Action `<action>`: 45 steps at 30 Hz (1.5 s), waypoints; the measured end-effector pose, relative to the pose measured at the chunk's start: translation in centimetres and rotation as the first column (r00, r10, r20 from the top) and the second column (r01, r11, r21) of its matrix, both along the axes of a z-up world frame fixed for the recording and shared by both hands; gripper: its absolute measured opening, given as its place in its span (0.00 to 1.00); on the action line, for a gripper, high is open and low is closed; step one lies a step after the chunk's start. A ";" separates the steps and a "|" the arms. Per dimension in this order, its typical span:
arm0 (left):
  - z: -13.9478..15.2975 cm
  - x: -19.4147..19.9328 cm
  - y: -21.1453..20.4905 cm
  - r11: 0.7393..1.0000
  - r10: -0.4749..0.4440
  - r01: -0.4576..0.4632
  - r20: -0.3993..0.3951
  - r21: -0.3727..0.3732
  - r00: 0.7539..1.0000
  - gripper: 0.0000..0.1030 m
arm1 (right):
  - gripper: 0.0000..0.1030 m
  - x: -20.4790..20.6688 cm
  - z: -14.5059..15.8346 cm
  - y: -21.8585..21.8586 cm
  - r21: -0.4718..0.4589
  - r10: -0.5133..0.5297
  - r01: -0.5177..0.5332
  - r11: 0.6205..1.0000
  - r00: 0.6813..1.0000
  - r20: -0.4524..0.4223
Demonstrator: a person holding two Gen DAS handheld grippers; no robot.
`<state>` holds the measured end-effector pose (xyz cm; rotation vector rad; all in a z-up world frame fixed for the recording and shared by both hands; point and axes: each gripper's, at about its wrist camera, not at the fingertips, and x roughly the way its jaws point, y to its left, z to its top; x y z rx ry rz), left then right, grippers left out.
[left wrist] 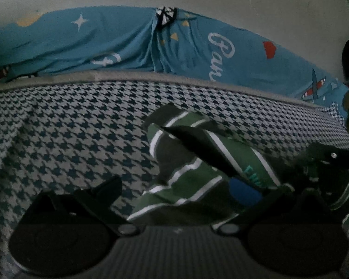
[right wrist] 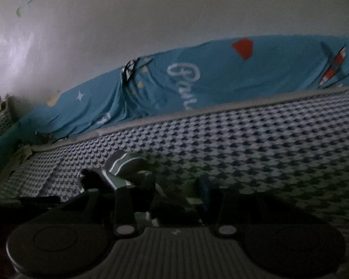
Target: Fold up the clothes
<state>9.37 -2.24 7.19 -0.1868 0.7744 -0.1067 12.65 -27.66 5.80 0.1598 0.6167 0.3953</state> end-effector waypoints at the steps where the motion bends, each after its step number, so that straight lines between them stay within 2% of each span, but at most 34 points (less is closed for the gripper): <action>1: -0.1 0.2 -0.1 1.000 -0.003 0.003 -0.007 -0.002 1.000 1.00 | 0.40 0.5 -0.2 0.3 0.000 0.014 -0.014 1.000 1.000 -0.014; 5: -0.7 0.7 -0.4 1.000 -0.017 0.017 -0.039 -0.012 0.999 1.00 | 0.41 2.4 -1.1 1.6 0.001 0.062 -0.062 0.998 0.997 -0.054; 10: -2.0 0.6 -0.8 0.999 -0.041 0.044 -0.096 0.029 0.995 1.00 | 0.41 4.5 -2.5 3.7 -0.008 0.139 -0.141 0.990 0.986 -0.094; 12: -2.7 0.3 -0.7 0.999 -0.041 0.044 -0.116 0.021 0.992 1.00 | 0.41 5.2 -3.2 4.4 -0.030 0.156 -0.160 0.987 0.982 -0.107; 20: -3.7 -1.1 -0.6 0.997 -0.074 0.077 -0.136 0.017 0.988 1.00 | 0.40 6.9 -5.4 5.7 -0.069 0.186 -0.196 0.978 0.974 -0.129; 24: -3.9 -1.5 -0.9 0.995 -0.092 0.097 -0.137 0.028 0.986 1.00 | 0.31 7.0 -5.6 6.1 -0.077 0.199 -0.209 0.975 0.972 -0.121; 26: -4.0 -1.5 -1.1 0.994 -0.094 0.100 -0.137 0.034 0.986 1.00 | 0.22 7.0 -5.5 6.3 -0.080 0.202 -0.212 0.974 0.973 -0.115; 28: -4.1 -1.5 -1.2 0.995 -0.088 0.094 -0.132 0.038 0.987 1.00 | 0.19 7.0 -5.3 6.5 -0.078 0.207 -0.215 0.973 0.973 -0.107; 31: -4.2 -1.5 -1.3 0.996 -0.078 0.083 -0.119 0.039 0.990 1.00 | 0.17 6.9 -4.3 6.7 -0.043 0.221 -0.224 0.974 0.973 -0.070; 36: -4.3 -1.4 -1.5 0.998 -0.044 0.047 -0.086 0.029 0.995 1.00 | 0.16 6.5 -1.5 7.4 0.078 0.270 -0.270 0.960 0.963 0.008; 41: -3.7 -0.7 -0.8 0.999 0.032 -0.032 -0.016 0.005 0.999 0.99 | 0.16 5.3 1.3 9.1 0.178 0.366 -0.380 0.908 0.924 0.106; 45: -2.7 0.3 0.8 0.993 0.121 -0.121 0.044 0.002 0.992 0.99 | 0.16 4.8 2.6 10.1 0.241 0.416 -0.443 0.864 0.896 0.157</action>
